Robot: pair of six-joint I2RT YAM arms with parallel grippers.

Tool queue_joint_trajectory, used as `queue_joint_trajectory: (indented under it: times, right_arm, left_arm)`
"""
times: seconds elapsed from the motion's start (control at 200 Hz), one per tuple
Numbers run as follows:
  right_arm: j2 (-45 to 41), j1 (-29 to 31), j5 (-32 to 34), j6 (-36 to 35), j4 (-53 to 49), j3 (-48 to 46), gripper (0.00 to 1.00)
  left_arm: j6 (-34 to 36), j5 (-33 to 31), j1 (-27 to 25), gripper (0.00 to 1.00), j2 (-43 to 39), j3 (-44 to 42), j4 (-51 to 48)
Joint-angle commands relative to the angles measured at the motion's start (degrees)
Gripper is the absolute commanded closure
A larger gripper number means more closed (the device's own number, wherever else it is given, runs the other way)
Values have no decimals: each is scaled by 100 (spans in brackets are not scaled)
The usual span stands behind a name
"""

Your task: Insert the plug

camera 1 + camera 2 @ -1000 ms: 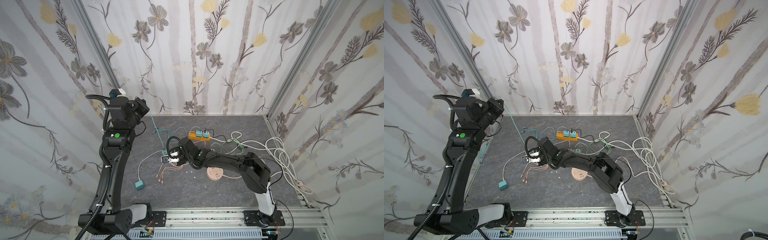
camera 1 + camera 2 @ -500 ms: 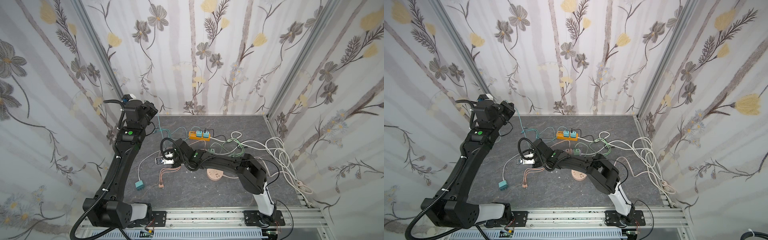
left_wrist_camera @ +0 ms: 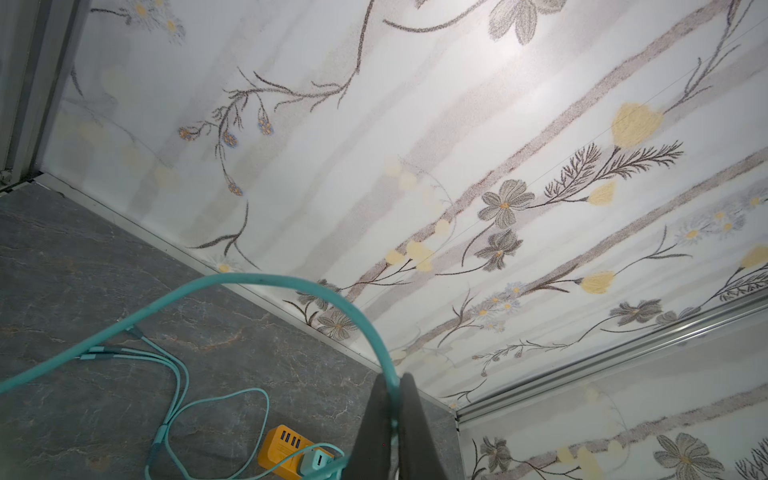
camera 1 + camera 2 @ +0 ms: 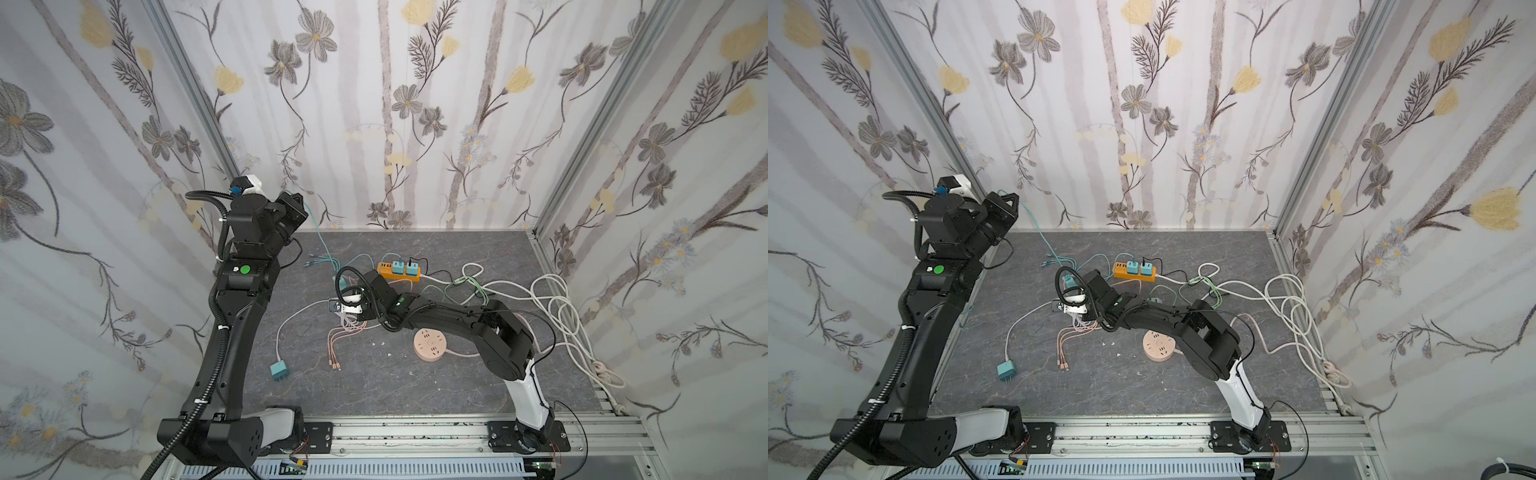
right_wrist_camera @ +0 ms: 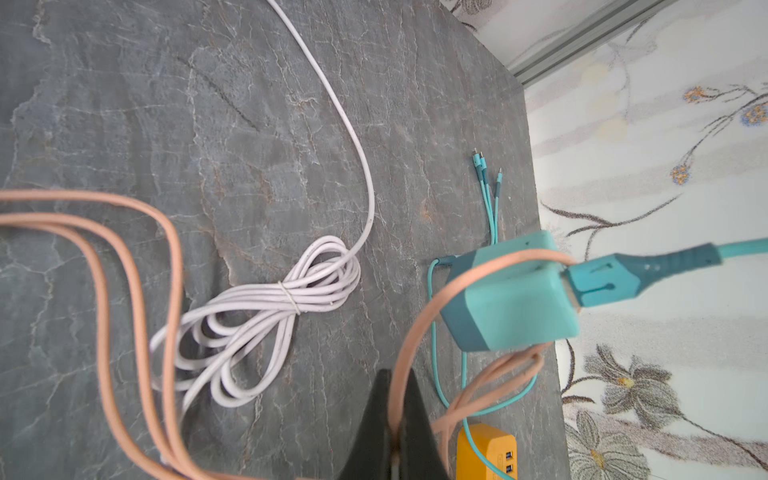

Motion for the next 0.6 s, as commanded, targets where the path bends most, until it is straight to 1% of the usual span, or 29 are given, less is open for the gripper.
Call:
queue_joint_trajectory:
  times: [0.0,0.05,0.105,0.13,0.18,0.24,0.275,0.385,0.465,0.495,0.54,0.56,0.575,0.595]
  right_arm:
    - [-110,38,-535,18,388,80,94]
    - [-84,52,-654,160,490,137,91]
    - [3,53,-642,280,466,226,87]
    - [56,53,-590,284,469,247,83]
    - [164,40,-393,322,500,280,78]
    - [221,10,-229,381,396,332,66]
    - [168,-21,-234,487,335,300,61]
    - [-325,-130,-849,827,298,-152,49]
    - [-835,-167,-1310,1350,188,-513,39]
    - [-1042,-191,-1500,1642,135,-633,30]
    - [-1342,-223,-1729,2153,129,-830,21]
    - [-1462,-241,-1789,2355,154,-921,14]
    - [-1555,-253,-1824,2543,173,-983,3]
    - [-1659,-267,-1837,2764,193,-1063,1]
  left_arm:
    - [-454,382,15,100,-31,-83,607]
    - [-583,491,15,100,17,-73,721]
    - [-663,538,25,100,75,-9,778]
    - [-698,563,31,100,103,33,791]
    - [-777,638,51,100,119,137,849]
    - [-787,704,44,100,101,253,863]
    - [-785,733,51,100,72,271,844]
    - [-750,690,49,100,-31,117,818]
    - [-741,657,46,100,-33,-28,827]
    - [-741,657,52,100,-31,-51,829]
    - [-730,662,57,100,-31,-78,817]
    - [-728,674,53,100,-32,-88,818]
    - [-732,676,58,100,-31,-97,818]
    - [-737,669,57,100,-31,-111,826]
